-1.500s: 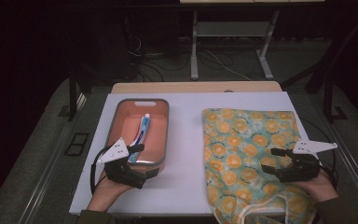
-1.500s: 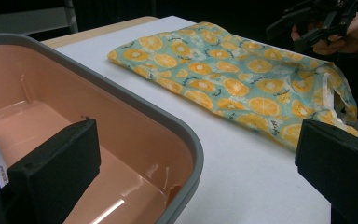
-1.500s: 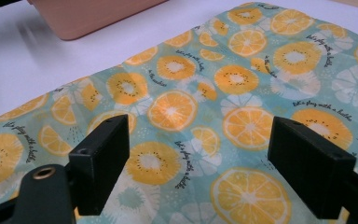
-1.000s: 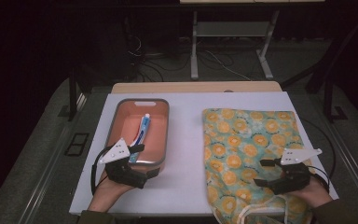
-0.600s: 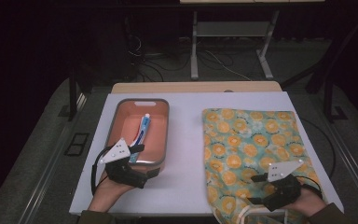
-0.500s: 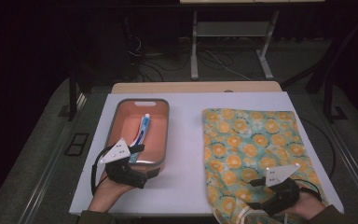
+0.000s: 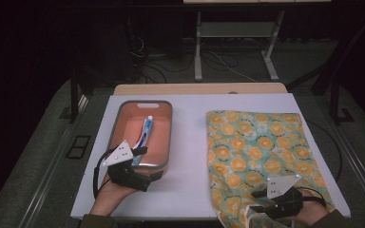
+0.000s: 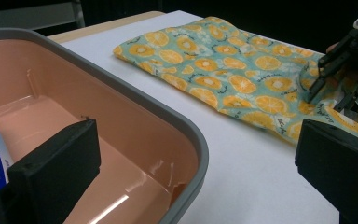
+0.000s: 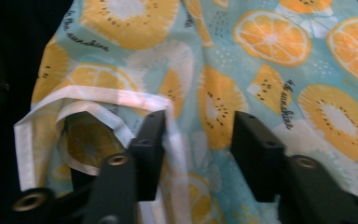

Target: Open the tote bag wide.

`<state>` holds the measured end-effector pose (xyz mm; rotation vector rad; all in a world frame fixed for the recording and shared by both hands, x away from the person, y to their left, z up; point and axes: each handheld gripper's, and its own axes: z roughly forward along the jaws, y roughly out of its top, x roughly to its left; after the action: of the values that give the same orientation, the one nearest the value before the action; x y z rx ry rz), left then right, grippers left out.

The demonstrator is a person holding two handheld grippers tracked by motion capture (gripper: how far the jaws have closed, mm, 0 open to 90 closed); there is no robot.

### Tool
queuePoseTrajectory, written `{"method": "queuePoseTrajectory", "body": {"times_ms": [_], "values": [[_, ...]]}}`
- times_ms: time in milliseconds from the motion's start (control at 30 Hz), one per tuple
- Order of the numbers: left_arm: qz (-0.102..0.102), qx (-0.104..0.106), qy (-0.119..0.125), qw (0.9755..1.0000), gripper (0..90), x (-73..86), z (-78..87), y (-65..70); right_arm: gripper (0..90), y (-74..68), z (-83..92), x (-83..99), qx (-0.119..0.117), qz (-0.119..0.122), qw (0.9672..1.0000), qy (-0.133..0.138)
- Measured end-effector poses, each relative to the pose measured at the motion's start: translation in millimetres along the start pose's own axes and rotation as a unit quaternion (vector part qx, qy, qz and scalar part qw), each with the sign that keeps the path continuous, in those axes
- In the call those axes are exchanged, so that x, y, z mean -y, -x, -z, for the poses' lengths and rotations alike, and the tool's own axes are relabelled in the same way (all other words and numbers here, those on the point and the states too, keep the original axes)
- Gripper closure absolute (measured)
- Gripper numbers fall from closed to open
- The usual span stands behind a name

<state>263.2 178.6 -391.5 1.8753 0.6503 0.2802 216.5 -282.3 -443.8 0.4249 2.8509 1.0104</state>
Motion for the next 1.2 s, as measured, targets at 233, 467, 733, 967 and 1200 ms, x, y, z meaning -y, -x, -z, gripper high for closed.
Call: {"method": "queuePoseTrajectory", "body": {"times_ms": [233,467,733,967,1200], "values": [[0.0,-0.003,-0.002,1.0,0.0,-0.4,-0.7,0.4,86.1,-0.9,-1.0,-2.6,-0.008,0.001,1.0,-0.004],[0.001,-0.004,-0.002,1.0,0.0,-0.5,-1.1,0.6,89.8,4.8,-1.8,-5.8,-0.011,-0.015,0.9998,0.0],[0.0,-0.004,-0.002,1.0,0.0,-0.5,-1.2,0.9,89.8,22.7,-5.5,-22.3,0.014,-0.059,0.9977,0.031],[0.0,-0.005,-0.004,1.0,0.0,-0.8,-1.4,0.8,89.9,37.6,-14.4,-40.8,0.043,-0.073,0.9954,0.044],[0.0,-0.004,-0.005,1.0,0.0,-1.1,-1.3,0.2,89.9,58.0,-30.7,-71.6,0.071,-0.081,0.9925,0.058]]}}
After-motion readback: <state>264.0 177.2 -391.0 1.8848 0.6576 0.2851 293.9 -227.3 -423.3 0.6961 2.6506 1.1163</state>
